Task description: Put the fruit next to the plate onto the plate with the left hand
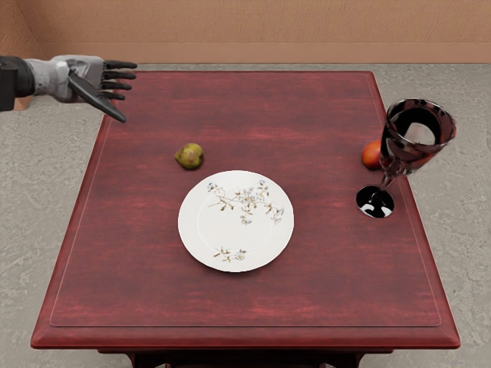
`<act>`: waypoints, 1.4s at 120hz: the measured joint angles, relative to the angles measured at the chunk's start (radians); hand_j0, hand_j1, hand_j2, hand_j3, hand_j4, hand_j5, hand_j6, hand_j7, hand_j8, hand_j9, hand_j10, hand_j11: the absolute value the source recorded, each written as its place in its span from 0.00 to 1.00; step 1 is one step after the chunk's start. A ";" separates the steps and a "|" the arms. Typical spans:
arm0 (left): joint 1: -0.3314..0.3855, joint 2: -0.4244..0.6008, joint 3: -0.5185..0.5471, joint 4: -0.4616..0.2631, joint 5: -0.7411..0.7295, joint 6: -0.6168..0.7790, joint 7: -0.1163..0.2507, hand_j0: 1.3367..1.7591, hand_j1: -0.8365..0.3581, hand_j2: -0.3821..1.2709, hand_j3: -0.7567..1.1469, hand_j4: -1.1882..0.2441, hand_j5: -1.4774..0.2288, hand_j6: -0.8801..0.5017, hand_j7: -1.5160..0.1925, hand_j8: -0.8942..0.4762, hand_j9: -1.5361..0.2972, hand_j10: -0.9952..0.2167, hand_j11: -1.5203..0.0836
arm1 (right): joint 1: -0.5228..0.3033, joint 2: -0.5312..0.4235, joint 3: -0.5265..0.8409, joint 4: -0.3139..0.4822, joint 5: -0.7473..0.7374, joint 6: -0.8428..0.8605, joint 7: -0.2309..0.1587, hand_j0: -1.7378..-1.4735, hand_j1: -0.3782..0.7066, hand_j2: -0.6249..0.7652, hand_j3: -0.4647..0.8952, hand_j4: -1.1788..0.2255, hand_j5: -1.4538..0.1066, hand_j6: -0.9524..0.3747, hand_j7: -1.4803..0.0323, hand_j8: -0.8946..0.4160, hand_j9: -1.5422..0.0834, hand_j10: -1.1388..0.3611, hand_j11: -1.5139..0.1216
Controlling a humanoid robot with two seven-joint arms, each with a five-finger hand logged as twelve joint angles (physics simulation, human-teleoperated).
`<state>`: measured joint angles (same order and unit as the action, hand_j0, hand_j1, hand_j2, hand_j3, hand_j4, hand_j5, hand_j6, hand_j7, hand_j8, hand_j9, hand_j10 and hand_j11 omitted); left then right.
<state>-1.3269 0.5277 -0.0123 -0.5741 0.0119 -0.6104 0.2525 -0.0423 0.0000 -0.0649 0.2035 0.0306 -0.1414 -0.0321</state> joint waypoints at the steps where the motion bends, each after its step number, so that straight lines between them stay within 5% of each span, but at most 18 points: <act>1: 0.000 0.000 0.000 -0.001 0.000 0.000 0.000 0.75 0.99 0.23 0.40 0.83 0.87 0.64 0.89 0.65 0.84 0.82 0.95 | 0.000 0.000 0.000 0.000 0.000 0.000 0.000 0.32 0.06 0.45 0.34 0.82 0.91 0.70 0.95 0.66 0.93 0.74 0.90; 25: -0.053 -0.014 0.002 -0.013 0.059 -0.001 0.005 0.76 0.99 0.23 0.40 0.83 0.87 0.64 0.89 0.65 0.84 0.82 0.95 | -0.001 0.000 0.000 -0.002 -0.001 0.002 0.000 0.31 0.06 0.45 0.34 0.82 0.91 0.70 0.95 0.66 0.93 0.74 0.90; 43: -0.177 -0.127 0.003 -0.013 0.371 -0.001 0.006 0.76 0.99 0.23 0.40 0.83 0.87 0.64 0.89 0.65 0.84 0.82 0.95 | -0.001 0.000 0.000 -0.004 -0.001 0.002 0.000 0.30 0.06 0.45 0.34 0.82 0.91 0.70 0.95 0.66 0.93 0.74 0.90; 68: -0.232 -0.218 0.035 -0.040 0.763 -0.001 0.002 0.76 0.99 0.23 0.40 0.83 0.87 0.64 0.89 0.65 0.84 0.82 0.95 | -0.002 0.000 0.000 -0.004 -0.001 0.002 0.000 0.30 0.06 0.45 0.34 0.82 0.91 0.70 0.95 0.66 0.93 0.74 0.90; 74: -0.243 -0.218 0.084 -0.077 0.815 0.000 -0.010 0.76 0.99 0.23 0.40 0.83 0.87 0.64 0.89 0.65 0.84 0.82 0.95 | -0.002 0.000 0.000 -0.004 -0.001 0.002 0.000 0.30 0.06 0.45 0.34 0.82 0.91 0.70 0.95 0.66 0.93 0.74 0.90; 85: -0.275 -0.219 0.198 -0.147 0.909 0.000 -0.111 0.76 0.99 0.23 0.40 0.83 0.87 0.64 0.89 0.65 0.84 0.82 0.95 | -0.002 0.000 0.000 -0.004 -0.001 0.002 0.000 0.30 0.06 0.45 0.34 0.82 0.91 0.70 0.95 0.66 0.93 0.74 0.90; 96: -0.279 -0.236 0.261 -0.196 0.952 0.000 -0.174 0.76 0.99 0.23 0.40 0.83 0.87 0.64 0.89 0.65 0.84 0.82 0.95 | -0.002 0.000 0.000 -0.004 -0.001 0.002 0.000 0.30 0.06 0.45 0.34 0.82 0.91 0.70 0.95 0.66 0.93 0.74 0.90; 109: -0.276 -0.276 0.289 -0.213 0.972 0.000 -0.205 0.76 0.99 0.23 0.40 0.83 0.87 0.64 0.89 0.65 0.84 0.82 0.95 | -0.002 0.000 0.000 -0.004 -0.001 0.002 0.000 0.30 0.06 0.45 0.34 0.82 0.91 0.70 0.95 0.66 0.93 0.74 0.90; 168: -0.219 -0.404 0.317 -0.087 0.975 0.000 -0.220 0.76 0.99 0.23 0.40 0.83 0.87 0.64 0.89 0.65 0.84 0.82 0.95 | -0.001 0.000 0.000 -0.004 -0.001 0.002 0.000 0.30 0.06 0.45 0.34 0.82 0.91 0.70 0.95 0.66 0.93 0.74 0.90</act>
<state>-1.5458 0.1233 0.3043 -0.6616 0.9873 -0.6109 0.0322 -0.0438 0.0000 -0.0644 0.1994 0.0291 -0.1396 -0.0322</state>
